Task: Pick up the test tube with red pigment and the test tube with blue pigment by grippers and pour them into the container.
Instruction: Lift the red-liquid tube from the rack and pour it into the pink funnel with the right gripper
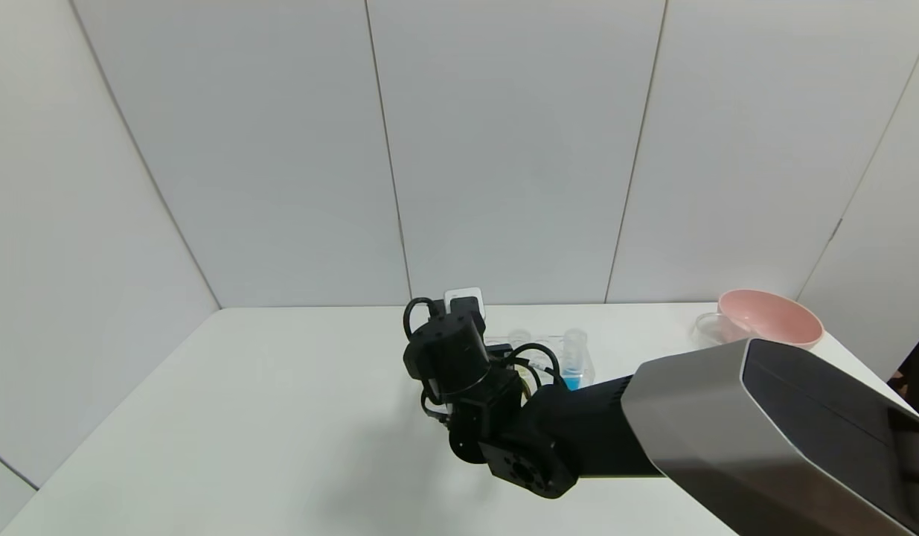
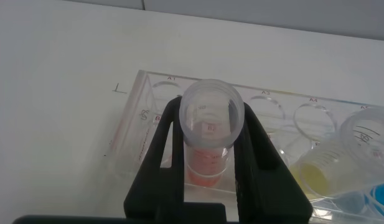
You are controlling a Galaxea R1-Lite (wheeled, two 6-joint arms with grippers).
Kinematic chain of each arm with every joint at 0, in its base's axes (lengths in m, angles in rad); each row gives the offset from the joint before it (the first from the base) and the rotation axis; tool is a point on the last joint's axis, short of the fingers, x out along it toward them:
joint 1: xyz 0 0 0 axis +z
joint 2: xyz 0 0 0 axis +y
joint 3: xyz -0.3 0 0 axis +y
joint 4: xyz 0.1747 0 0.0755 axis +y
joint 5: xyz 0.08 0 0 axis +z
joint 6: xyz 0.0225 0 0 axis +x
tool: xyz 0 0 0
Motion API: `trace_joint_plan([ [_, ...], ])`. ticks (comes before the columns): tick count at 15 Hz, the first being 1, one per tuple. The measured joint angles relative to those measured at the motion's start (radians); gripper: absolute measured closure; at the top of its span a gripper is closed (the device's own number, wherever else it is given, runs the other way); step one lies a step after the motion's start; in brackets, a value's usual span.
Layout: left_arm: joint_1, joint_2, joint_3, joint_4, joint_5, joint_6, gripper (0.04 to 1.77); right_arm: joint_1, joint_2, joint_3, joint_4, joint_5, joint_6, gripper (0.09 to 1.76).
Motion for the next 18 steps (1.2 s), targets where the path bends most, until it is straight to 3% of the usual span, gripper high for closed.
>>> trace_joint_plan([
  [4, 0.000, 0.000, 0.000, 0.000, 0.000, 0.000, 0.05, 0.007, -0.026, 0.003, 0.013, 0.000, -0.001, 1.33],
  [10, 0.000, 0.000, 0.000, 0.000, 0.000, 0.000, 0.05, 0.034, -0.154, 0.003, 0.134, 0.002, -0.002, 1.33],
  [18, 0.000, 0.000, 0.000, 0.000, 0.000, 0.000, 0.05, 0.039, -0.213, 0.011, 0.134, -0.003, -0.020, 1.33],
])
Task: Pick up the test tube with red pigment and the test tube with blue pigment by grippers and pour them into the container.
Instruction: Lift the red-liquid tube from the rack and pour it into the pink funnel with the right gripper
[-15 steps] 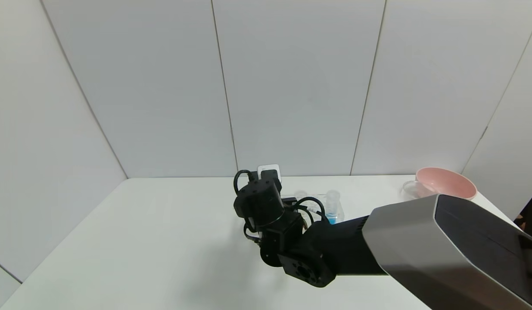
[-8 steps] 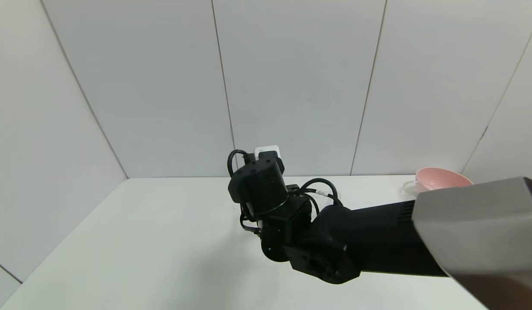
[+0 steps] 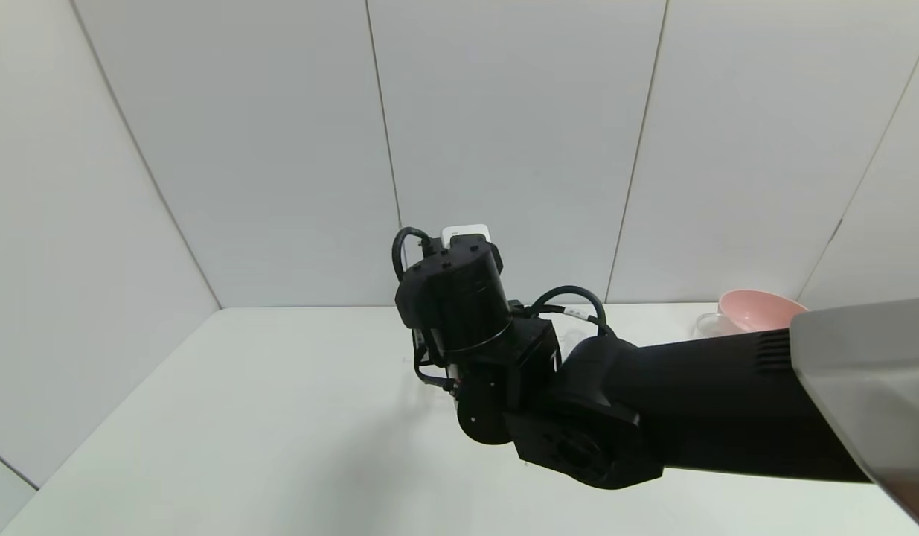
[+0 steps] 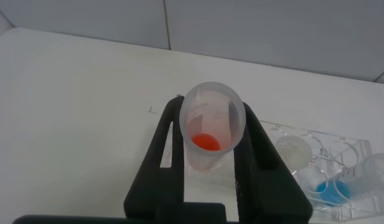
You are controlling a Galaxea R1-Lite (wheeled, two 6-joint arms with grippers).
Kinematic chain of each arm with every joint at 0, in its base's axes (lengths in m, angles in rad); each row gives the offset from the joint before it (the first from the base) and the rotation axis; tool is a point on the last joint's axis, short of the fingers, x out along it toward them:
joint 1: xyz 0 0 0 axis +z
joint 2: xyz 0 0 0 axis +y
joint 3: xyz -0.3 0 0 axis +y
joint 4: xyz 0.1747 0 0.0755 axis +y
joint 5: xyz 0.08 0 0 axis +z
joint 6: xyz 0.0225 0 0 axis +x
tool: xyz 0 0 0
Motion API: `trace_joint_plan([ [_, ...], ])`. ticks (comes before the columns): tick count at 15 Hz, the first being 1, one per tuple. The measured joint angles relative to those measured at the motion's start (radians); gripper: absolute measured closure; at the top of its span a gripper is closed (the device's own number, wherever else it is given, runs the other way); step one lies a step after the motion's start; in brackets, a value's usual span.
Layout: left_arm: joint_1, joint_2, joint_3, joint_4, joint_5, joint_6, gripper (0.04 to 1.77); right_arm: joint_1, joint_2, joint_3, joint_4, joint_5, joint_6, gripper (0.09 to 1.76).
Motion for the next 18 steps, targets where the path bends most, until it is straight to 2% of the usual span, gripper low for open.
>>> trace_joint_plan([
  [4, 0.000, 0.000, 0.000, -0.001, 0.000, 0.000, 0.05, 0.000, -0.010, 0.020, -0.002, 0.001, -0.025, 1.33],
  [7, 0.000, 0.000, 0.000, 0.000, 0.000, 0.000, 0.05, 0.009, -0.050, 0.096, -0.009, 0.050, -0.039, 1.33],
  [10, 0.000, 0.000, 0.000, 0.000, 0.000, 0.000, 0.05, 0.025, -0.135, 0.238, -0.021, 0.128, -0.042, 1.33],
  [14, 0.000, 0.000, 0.000, 0.000, 0.000, 0.000, 0.05, 0.024, -0.309, 0.483, -0.066, 0.231, -0.084, 1.33],
  [18, 0.000, 0.000, 0.000, 0.000, 0.000, 0.000, 0.05, -0.032, -0.543, 0.701, -0.060, 0.352, -0.168, 1.33],
])
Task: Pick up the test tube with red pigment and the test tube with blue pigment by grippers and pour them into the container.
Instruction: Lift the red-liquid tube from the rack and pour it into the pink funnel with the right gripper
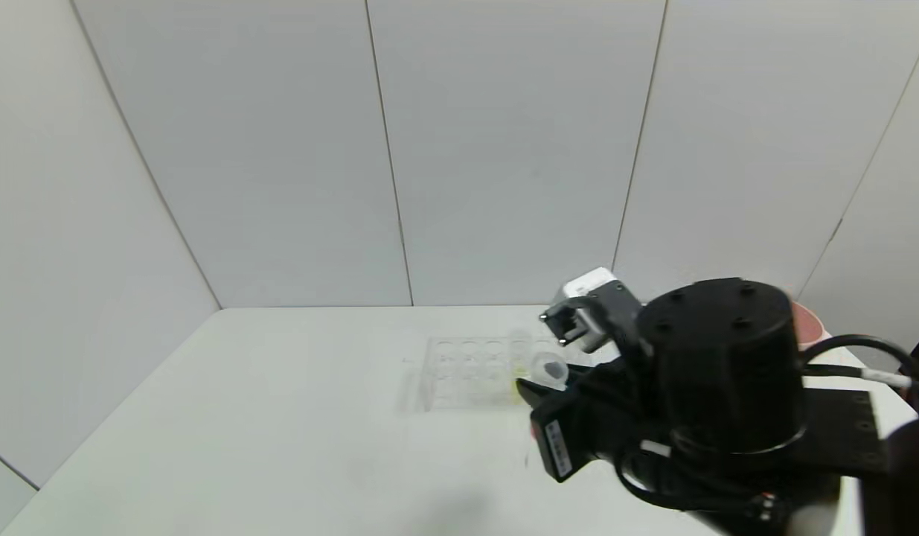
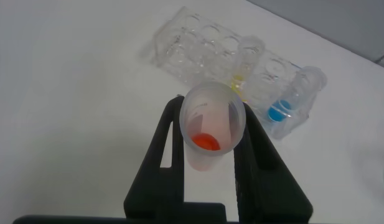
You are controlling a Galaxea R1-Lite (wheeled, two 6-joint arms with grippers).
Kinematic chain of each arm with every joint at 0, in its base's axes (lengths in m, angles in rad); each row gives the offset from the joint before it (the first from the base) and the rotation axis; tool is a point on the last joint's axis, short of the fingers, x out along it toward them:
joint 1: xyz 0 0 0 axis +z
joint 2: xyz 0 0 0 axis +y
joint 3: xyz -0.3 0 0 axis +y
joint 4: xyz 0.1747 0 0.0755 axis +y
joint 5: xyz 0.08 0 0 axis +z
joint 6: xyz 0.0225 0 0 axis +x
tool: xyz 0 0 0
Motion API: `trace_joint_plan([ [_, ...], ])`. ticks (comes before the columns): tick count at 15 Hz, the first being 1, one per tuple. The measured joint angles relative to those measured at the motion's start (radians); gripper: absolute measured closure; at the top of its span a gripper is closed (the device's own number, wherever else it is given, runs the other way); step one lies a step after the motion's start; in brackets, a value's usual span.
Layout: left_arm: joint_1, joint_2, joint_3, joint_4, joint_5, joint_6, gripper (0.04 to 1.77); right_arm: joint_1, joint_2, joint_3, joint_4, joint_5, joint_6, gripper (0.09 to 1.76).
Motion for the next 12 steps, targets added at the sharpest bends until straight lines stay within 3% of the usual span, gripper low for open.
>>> trace_joint_plan([
  [4, 0.000, 0.000, 0.000, 0.000, 0.000, 0.000, 0.05, -0.203, -0.228, 0.118, 0.129, 0.163, -0.079, 1.33],
  [8, 0.000, 0.000, 0.000, 0.000, 0.000, 0.000, 0.05, -0.513, -0.385, 0.135, 0.281, 0.387, -0.143, 1.33],
  [12, 0.000, 0.000, 0.000, 0.000, 0.000, 0.000, 0.05, -0.837, -0.453, 0.142, 0.314, 0.646, -0.270, 1.33],
])
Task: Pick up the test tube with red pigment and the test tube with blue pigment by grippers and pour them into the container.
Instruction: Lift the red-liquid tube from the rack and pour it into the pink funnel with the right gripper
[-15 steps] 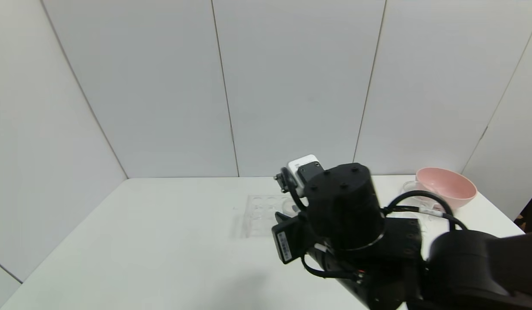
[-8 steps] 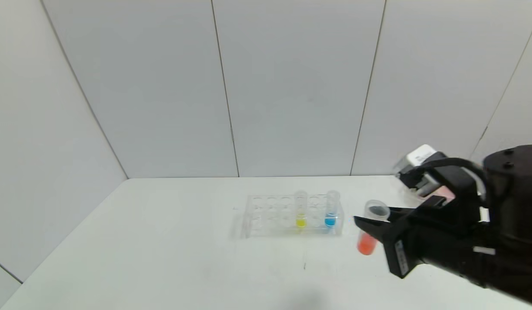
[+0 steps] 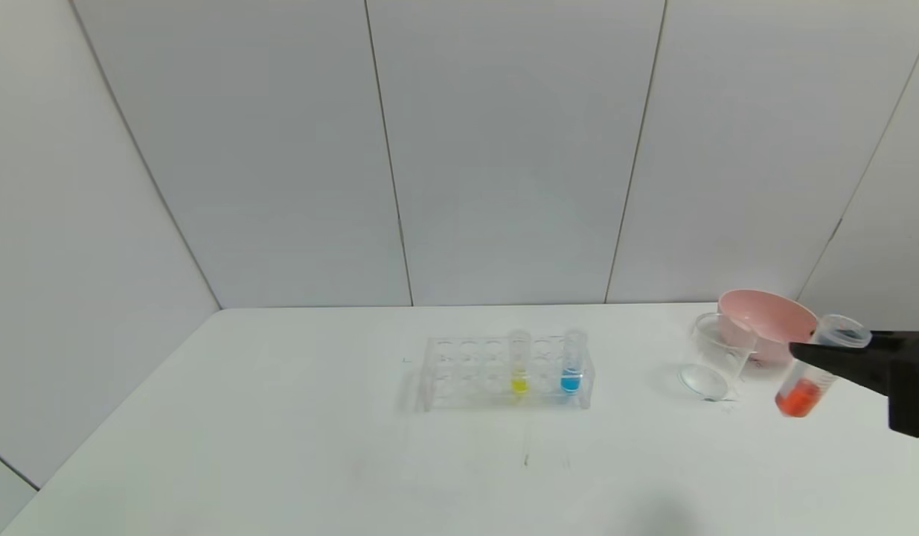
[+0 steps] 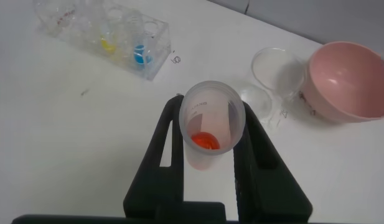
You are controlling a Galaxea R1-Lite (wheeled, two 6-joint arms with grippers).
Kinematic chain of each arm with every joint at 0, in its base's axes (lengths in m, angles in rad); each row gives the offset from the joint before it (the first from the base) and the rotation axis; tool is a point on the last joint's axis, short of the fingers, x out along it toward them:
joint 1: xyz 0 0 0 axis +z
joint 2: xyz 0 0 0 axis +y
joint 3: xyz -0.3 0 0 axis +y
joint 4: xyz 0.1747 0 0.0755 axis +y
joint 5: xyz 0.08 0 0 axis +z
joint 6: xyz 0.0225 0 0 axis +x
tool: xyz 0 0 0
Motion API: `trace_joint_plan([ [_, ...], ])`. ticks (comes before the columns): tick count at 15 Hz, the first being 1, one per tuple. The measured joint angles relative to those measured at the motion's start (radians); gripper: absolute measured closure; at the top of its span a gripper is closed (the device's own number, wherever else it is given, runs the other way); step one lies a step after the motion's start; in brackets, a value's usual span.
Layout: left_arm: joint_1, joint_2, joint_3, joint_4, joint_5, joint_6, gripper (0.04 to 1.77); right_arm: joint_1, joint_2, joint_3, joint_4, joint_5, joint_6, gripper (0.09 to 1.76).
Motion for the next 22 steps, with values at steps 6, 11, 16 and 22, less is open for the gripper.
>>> trace_joint_plan([
  [6, 0.000, 0.000, 0.000, 0.000, 0.000, 0.000, 0.05, -0.405, 0.054, -0.011, -0.007, 0.319, -0.235, 1.33],
  [11, 0.000, 0.000, 0.000, 0.000, 0.000, 0.000, 0.05, -0.481, 0.187, -0.064, -0.019, 0.337, -0.323, 1.33],
  [16, 0.000, 0.000, 0.000, 0.000, 0.000, 0.000, 0.05, -0.449, 0.340, -0.192, -0.009, 0.286, -0.415, 1.33],
  [22, 0.000, 0.000, 0.000, 0.000, 0.000, 0.000, 0.05, -0.300, 0.488, -0.341, 0.015, 0.138, -0.512, 1.33],
])
